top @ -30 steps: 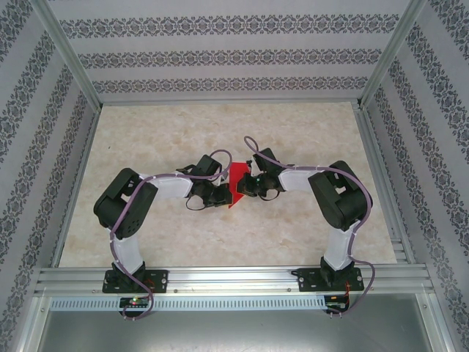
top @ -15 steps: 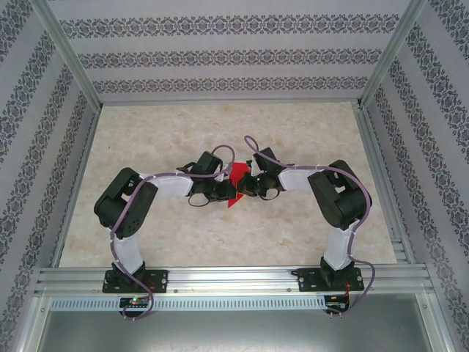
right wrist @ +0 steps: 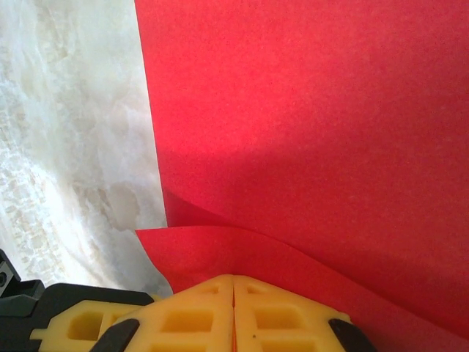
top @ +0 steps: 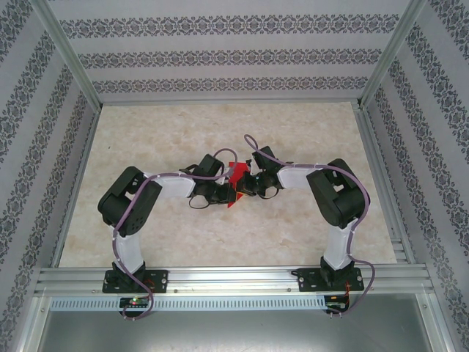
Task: Fold a paper plane with a square sheet of paper (pick it up from the middle)
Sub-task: Third fold the triangle at the center of the table.
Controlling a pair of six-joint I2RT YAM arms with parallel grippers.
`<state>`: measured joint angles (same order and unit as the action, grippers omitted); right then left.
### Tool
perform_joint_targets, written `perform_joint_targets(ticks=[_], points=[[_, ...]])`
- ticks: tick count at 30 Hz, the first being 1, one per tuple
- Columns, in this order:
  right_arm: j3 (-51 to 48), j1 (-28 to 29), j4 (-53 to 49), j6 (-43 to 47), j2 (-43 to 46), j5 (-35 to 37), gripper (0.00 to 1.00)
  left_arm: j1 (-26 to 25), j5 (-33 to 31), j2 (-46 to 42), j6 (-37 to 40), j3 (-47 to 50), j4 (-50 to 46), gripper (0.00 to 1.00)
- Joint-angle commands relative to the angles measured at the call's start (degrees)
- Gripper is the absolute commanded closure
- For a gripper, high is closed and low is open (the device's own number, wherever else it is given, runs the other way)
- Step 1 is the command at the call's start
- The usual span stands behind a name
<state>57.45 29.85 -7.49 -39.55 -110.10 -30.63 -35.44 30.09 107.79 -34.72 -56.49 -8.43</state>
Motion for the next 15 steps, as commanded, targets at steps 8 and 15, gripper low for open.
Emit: perform_joint_targets(ticks=[8,15], points=[[-1.87,-0.19,-5.07,-0.71,-4.84,5.66,0.92,-2.29,-2.02,-6.06,3.88,7.70,-11.24,0.91],[-2.02,-0.05,-4.75,-0.70,-3.78,5.33,0.92,-2.18,-7.08,-14.80,2.79,4.55,-9.46,0.91]])
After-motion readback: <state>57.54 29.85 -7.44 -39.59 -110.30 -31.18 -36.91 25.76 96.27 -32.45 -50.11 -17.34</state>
